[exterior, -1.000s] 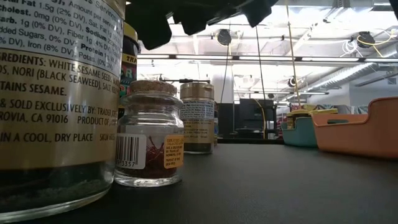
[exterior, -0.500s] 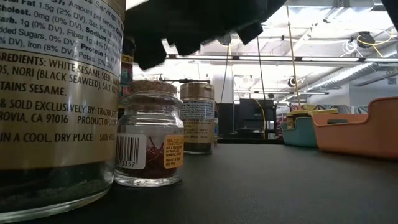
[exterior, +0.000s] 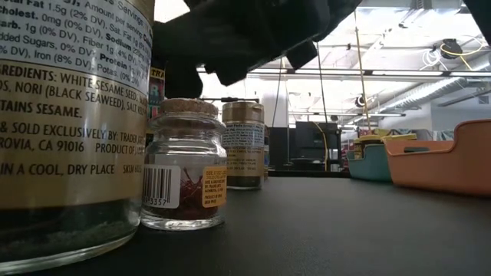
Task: Sort spices by type
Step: Put the yellow spice bottle into the green bin
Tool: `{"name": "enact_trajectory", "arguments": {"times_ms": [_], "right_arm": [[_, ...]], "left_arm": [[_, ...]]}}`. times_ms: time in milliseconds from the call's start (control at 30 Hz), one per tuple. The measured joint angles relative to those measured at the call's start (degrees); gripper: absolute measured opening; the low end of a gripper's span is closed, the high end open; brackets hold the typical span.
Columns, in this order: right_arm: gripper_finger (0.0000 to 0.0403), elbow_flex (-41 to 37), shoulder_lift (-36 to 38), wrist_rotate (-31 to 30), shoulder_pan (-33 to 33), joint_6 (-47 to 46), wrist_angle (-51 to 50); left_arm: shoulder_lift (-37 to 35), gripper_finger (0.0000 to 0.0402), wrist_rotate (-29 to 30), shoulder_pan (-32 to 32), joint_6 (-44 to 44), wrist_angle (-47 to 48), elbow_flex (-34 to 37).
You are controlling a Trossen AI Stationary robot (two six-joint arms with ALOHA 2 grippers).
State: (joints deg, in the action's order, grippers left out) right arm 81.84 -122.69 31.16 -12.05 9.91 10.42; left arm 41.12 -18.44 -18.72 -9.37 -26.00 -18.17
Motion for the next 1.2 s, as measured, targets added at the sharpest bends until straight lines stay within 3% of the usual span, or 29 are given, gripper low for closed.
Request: {"name": "enact_trajectory", "arguments": {"times_ms": [500,867,1200], "right_arm": [[0.0280,0.02,-0.44,0.75,-0.02,0.36,2.94],[0.0224,0.02,-1.60,3.47,0.36,-0.64,5.09],[0.0217,-0.02,1.27,3.02,1.94,0.29,4.35]], "left_arm": [[0.00,0.0251,0.00,0.00,-0.02,-0.01,0.00],[0.00,0.0251,0.00,0.00,0.00,0.00,0.00],[0.00,0.0251,0.00,0.00,0.00,0.15,0.00]]}}
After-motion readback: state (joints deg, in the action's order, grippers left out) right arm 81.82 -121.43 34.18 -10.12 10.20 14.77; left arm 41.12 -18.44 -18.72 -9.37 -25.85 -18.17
